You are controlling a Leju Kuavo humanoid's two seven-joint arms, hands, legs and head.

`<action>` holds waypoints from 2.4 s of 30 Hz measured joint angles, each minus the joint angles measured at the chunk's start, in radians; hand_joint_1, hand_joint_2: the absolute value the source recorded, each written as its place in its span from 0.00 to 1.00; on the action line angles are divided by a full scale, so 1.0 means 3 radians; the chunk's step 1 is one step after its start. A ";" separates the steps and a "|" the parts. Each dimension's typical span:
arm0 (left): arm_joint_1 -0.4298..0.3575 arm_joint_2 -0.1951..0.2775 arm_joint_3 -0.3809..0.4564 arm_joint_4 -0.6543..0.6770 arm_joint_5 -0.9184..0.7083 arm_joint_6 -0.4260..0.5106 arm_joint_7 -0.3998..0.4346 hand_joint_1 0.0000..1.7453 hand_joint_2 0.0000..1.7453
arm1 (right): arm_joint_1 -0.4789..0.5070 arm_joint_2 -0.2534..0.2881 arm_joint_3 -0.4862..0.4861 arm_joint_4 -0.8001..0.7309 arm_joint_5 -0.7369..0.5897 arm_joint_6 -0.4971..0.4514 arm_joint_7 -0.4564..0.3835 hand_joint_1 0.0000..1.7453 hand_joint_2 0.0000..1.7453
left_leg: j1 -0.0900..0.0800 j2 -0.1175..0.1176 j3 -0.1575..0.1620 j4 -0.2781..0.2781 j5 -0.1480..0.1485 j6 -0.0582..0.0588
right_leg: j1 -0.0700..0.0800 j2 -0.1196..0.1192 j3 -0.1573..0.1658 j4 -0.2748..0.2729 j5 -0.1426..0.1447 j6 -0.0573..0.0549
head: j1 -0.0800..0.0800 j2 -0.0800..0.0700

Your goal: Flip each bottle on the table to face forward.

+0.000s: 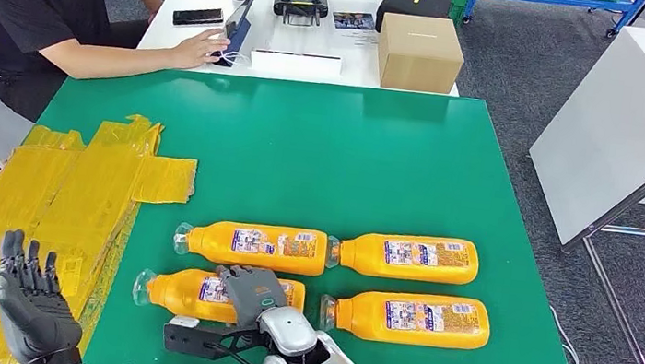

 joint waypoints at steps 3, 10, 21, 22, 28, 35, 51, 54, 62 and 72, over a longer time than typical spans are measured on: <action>0.0001 0.0000 0.0025 -0.0018 0.0074 0.0295 -0.0083 0.00 1.00 | 0.0077 -0.0006 -0.0150 -0.0076 -0.0351 -0.0176 -0.0267 1.00 1.00 | 0.0000 0.0011 0.0022 0.0000 -0.0014 -0.0003 | 0.0000 0.0011 0.0017 0.0000 -0.0002 -0.0002 | 0.0001 0.0000; 0.0013 0.0000 0.0061 -0.0037 0.0153 0.0402 -0.0159 0.00 1.00 | 0.0332 -0.0051 -0.0366 -0.0405 -0.0582 -0.0301 -0.0466 1.00 1.00 | 0.0002 0.0028 0.0062 0.0000 -0.0041 -0.0006 | 0.0003 0.0032 0.0053 -0.0001 -0.0018 -0.0004 | 0.0000 0.0000; 0.0073 -0.0001 0.0085 0.0060 0.0382 -0.1076 0.0419 0.00 1.00 | 0.0961 -0.0224 -0.0501 -0.1540 -0.1065 -0.0618 -0.0983 1.00 1.00 | 0.0005 0.0018 0.0003 0.0003 -0.0037 -0.0006 | 0.0009 0.0026 0.0035 0.0002 -0.0022 -0.0007 | 0.0001 0.0000; 0.0082 -0.0001 0.0084 0.0098 0.0396 -0.1360 0.0460 0.00 1.00 | 0.1017 -0.0251 -0.0511 -0.1664 -0.1100 -0.0623 -0.1035 1.00 1.00 | 0.0004 0.0019 -0.0003 0.0004 -0.0035 -0.0005 | 0.0009 0.0026 0.0032 0.0002 -0.0021 -0.0006 | 0.0001 0.0000; 0.0130 -0.0007 0.0057 0.0279 0.0299 -0.2347 0.0494 0.00 1.00 | 0.1124 -0.0315 -0.0531 -0.1989 -0.1140 -0.0612 -0.1260 1.00 1.00 | 0.0003 0.0018 -0.0018 0.0004 -0.0036 -0.0005 | 0.0007 0.0025 0.0015 0.0002 -0.0021 -0.0006 | 0.0000 0.0000; 0.0156 -0.0010 0.0002 0.0362 0.0184 -0.2482 0.0449 0.00 1.00 | 0.1137 -0.0315 -0.0546 -0.2062 -0.1150 -0.0613 -0.1340 1.00 1.00 | 0.0004 0.0018 -0.0023 0.0004 -0.0036 -0.0005 | 0.0009 0.0025 0.0010 0.0002 -0.0021 -0.0007 | 0.0000 0.0000; 0.0143 -0.0011 0.0012 0.0425 0.0402 -0.2561 0.0367 0.00 1.00 | 0.1119 -0.0313 -0.0507 -0.2022 -0.1091 -0.0484 -0.1386 1.00 1.00 | 0.0004 0.0017 -0.0030 0.0004 -0.0036 -0.0005 | 0.0009 0.0025 0.0005 0.0002 -0.0021 -0.0007 | 0.0000 0.0000; 0.0127 -0.0011 0.0028 0.0443 0.0501 -0.2550 0.0360 0.00 1.00 | 0.1096 -0.0316 -0.0456 -0.1969 -0.1073 -0.0458 -0.1399 1.00 1.00 | 0.0004 0.0017 -0.0030 0.0004 -0.0036 -0.0005 | 0.0009 0.0025 0.0005 0.0002 -0.0021 -0.0007 | 0.0000 0.0000; 0.0100 -0.0011 0.0091 0.0510 0.0674 -0.2540 0.0333 0.00 1.00 | 0.1054 -0.0342 -0.0337 -0.1906 -0.1071 -0.0432 -0.1410 1.00 1.00 | 0.0004 0.0017 -0.0031 0.0004 -0.0036 -0.0005 | 0.0008 0.0025 0.0004 0.0002 -0.0021 -0.0007 | 0.0001 0.0000; 0.0067 -0.0011 0.0154 0.0597 0.0684 -0.2570 0.0313 0.00 1.00 | 0.1026 -0.0359 -0.0269 -0.1884 -0.1066 -0.0402 -0.1415 1.00 1.00 | 0.0004 0.0016 -0.0031 0.0004 -0.0036 -0.0005 | 0.0009 0.0024 0.0004 0.0002 -0.0021 -0.0007 | 0.0001 0.0000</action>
